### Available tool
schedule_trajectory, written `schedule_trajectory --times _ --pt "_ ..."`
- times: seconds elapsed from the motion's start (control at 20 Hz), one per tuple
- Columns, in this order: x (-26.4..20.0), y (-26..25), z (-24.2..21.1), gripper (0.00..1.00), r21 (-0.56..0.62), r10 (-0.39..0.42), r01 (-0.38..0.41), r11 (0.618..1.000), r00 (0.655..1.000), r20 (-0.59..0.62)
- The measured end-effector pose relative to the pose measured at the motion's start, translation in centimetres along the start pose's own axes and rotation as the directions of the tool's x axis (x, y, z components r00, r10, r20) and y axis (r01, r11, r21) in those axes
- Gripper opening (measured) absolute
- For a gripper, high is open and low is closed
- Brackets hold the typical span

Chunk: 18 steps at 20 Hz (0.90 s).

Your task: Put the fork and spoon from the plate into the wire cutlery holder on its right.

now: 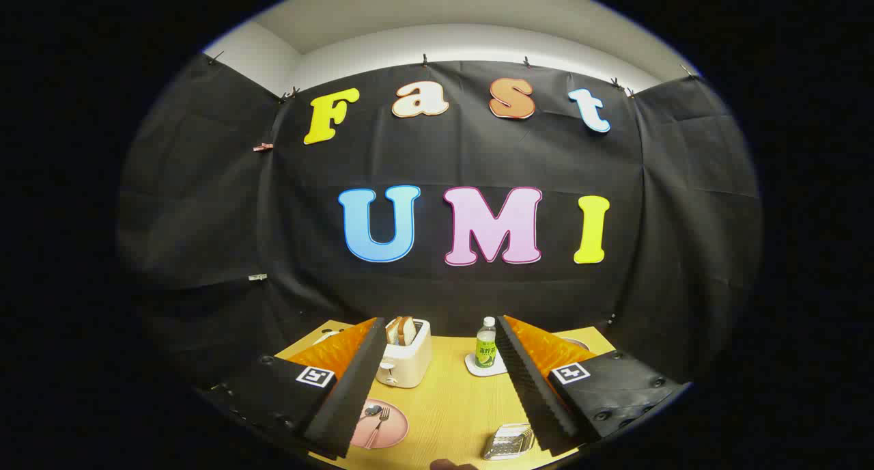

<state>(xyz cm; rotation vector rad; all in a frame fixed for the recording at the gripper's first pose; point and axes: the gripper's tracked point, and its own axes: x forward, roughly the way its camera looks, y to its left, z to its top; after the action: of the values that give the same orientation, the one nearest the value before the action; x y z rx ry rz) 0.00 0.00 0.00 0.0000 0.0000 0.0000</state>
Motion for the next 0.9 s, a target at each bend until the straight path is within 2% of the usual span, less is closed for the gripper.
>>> schedule_trajectory --times 0.55,0.75,0.9 --pt "0.0 0.5 -1.8 0.99 0.026 0.006 -0.005 1.000 0.999 -0.051" --pt "-0.2 2.1 -3.6 0.99 0.078 0.072 -0.064 0.995 0.991 -0.112" --pt "-0.1 1.8 -3.2 0.99 0.049 0.066 -0.061 0.997 0.993 -0.100"
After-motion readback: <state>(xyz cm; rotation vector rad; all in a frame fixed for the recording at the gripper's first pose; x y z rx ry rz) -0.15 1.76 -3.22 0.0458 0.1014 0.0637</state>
